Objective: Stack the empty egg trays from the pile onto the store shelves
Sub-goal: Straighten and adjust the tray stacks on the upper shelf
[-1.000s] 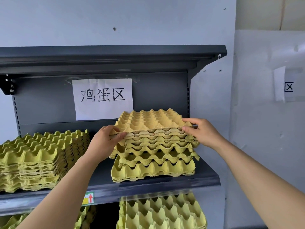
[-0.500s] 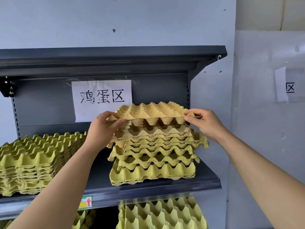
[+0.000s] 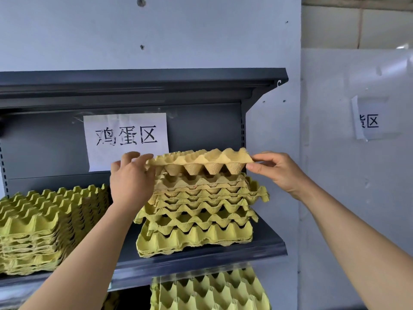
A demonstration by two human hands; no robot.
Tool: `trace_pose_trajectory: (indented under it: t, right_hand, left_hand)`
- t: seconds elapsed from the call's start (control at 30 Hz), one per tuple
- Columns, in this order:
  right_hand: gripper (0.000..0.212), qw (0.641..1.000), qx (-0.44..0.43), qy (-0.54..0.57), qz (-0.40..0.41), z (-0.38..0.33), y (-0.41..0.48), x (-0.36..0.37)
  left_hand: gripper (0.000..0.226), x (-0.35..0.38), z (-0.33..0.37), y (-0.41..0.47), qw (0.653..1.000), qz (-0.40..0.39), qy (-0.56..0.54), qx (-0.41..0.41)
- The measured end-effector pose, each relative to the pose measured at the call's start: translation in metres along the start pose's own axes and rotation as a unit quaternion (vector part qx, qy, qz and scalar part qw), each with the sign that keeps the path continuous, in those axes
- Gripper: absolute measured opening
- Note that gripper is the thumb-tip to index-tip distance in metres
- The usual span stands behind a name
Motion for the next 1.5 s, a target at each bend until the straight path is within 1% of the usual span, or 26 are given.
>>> trace_pose_trajectory:
  t: [0.07, 0.13, 0.2, 0.27, 0.37, 0.43, 0.47, 0.5, 0.57, 0.6, 0.67, 0.73, 0.8, 0.83, 0.93, 1.0, 1.07, 1.1, 1.13, 1.23, 1.33, 1.37, 1.43, 1.5]
  right_hand:
    - [0.045, 1.000, -0.010, 0.002, -0.023, -0.007, -0.001, 0.009]
    - [0.038, 0.999, -0.017, 0.012, -0.040, -0.016, -0.002, 0.016]
    - [0.037, 0.997, -0.020, 0.033, -0.060, -0.024, -0.003, 0.023]
    - [0.039, 0.995, -0.021, 0.057, -0.076, -0.032, -0.004, 0.028]
    - [0.022, 0.992, -0.047, 0.059, -0.104, -0.043, -0.005, 0.035]
    - [0.025, 0.991, -0.050, 0.056, -0.107, -0.044, -0.005, 0.035]
    - [0.026, 0.993, -0.046, 0.052, -0.098, -0.041, -0.004, 0.033]
    - [0.027, 0.995, -0.041, 0.037, -0.080, -0.038, -0.002, 0.028]
    - [0.030, 0.998, -0.031, -0.047, -0.034, -0.026, 0.003, 0.017]
    - [0.034, 0.994, -0.024, -0.101, -0.023, -0.019, 0.006, 0.013]
    - [0.045, 0.986, -0.012, -0.163, -0.041, -0.009, 0.012, 0.014]
    - [0.052, 0.983, -0.009, -0.171, -0.069, -0.005, 0.017, 0.023]
    - [0.053, 0.981, -0.016, -0.176, -0.078, -0.007, 0.023, 0.033]
    - [0.052, 0.980, -0.021, -0.178, -0.080, -0.009, 0.025, 0.038]
    - [0.048, 0.979, -0.026, -0.184, -0.083, -0.012, 0.030, 0.048]
    - [0.048, 0.981, -0.019, -0.179, -0.075, -0.016, 0.033, 0.050]
    - [0.046, 0.982, -0.029, -0.179, -0.060, -0.025, 0.037, 0.053]
    - [0.043, 0.982, -0.038, -0.178, -0.051, -0.030, 0.038, 0.054]
    - [0.041, 0.983, -0.047, -0.172, -0.040, -0.036, 0.039, 0.054]
    - [0.036, 0.983, -0.077, -0.167, -0.003, -0.051, 0.040, 0.047]
    - [0.030, 0.972, -0.097, -0.214, 0.027, -0.059, 0.039, 0.042]
    - [0.027, 0.967, -0.099, -0.233, 0.037, -0.059, 0.038, 0.042]
    - [0.020, 0.960, -0.106, -0.253, 0.055, -0.058, 0.034, 0.045]
    - [0.019, 0.959, -0.110, -0.257, 0.052, -0.055, 0.030, 0.055]
  left_hand:
    - [0.045, 0.005, 0.015, -0.010, 0.995, -0.064, -0.066, 0.031]
    - [0.057, 0.008, 0.028, -0.020, 0.982, -0.125, -0.131, 0.045]
    - [0.064, 0.005, 0.038, -0.023, 0.978, -0.140, -0.142, 0.056]
    - [0.061, 0.002, 0.045, -0.022, 0.972, -0.149, -0.173, 0.052]
    - [0.056, 0.003, 0.055, -0.022, 0.955, -0.183, -0.231, 0.035]
    - [0.051, 0.001, 0.056, -0.020, 0.954, -0.183, -0.237, 0.036]
    - [0.043, -0.002, 0.055, -0.020, 0.952, -0.178, -0.248, 0.040]
    - [0.033, -0.006, 0.054, -0.019, 0.950, -0.169, -0.260, 0.046]
    - [0.019, -0.016, 0.048, -0.018, 0.946, -0.153, -0.282, 0.047]
    - [0.019, -0.021, 0.044, -0.018, 0.945, -0.148, -0.290, 0.041]
    - [0.022, -0.025, 0.033, -0.015, 0.943, -0.166, -0.286, 0.027]
    - [0.030, -0.027, 0.028, -0.017, 0.939, -0.199, -0.280, 0.026]
    - [0.044, -0.030, 0.025, -0.022, 0.935, -0.223, -0.275, 0.033]
    - [0.050, -0.031, 0.024, -0.024, 0.938, -0.228, -0.255, 0.044]
    - [0.070, -0.030, 0.016, -0.029, 0.948, -0.231, -0.213, 0.052]
    - [0.090, -0.031, 0.013, -0.032, 0.947, -0.225, -0.228, 0.038]
    - [0.099, -0.036, 0.016, -0.032, 0.945, -0.211, -0.246, 0.041]
    - [0.097, -0.039, 0.018, -0.031, 0.944, -0.202, -0.256, 0.043]
    - [0.090, -0.042, 0.019, -0.030, 0.944, -0.195, -0.262, 0.044]
    - [0.060, -0.049, 0.017, -0.023, 0.939, -0.192, -0.281, 0.047]
    - [0.048, -0.049, 0.004, -0.016, 0.930, -0.184, -0.316, 0.047]
    - [0.048, -0.045, -0.003, -0.015, 0.934, -0.178, -0.306, 0.045]
    - [0.048, -0.033, -0.020, -0.013, 0.954, -0.162, -0.249, 0.036]
    - [0.042, -0.020, -0.034, -0.014, 0.969, -0.147, -0.196, 0.026]
Point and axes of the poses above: each hand's wrist, its own y-axis towards the middle knuckle, its own x-axis out of the palm, z = x × y, the point moved 7 cm from there along y, towards the middle knuckle, and after that the axes turned 1 degree about -y, right-handed, at the moved point
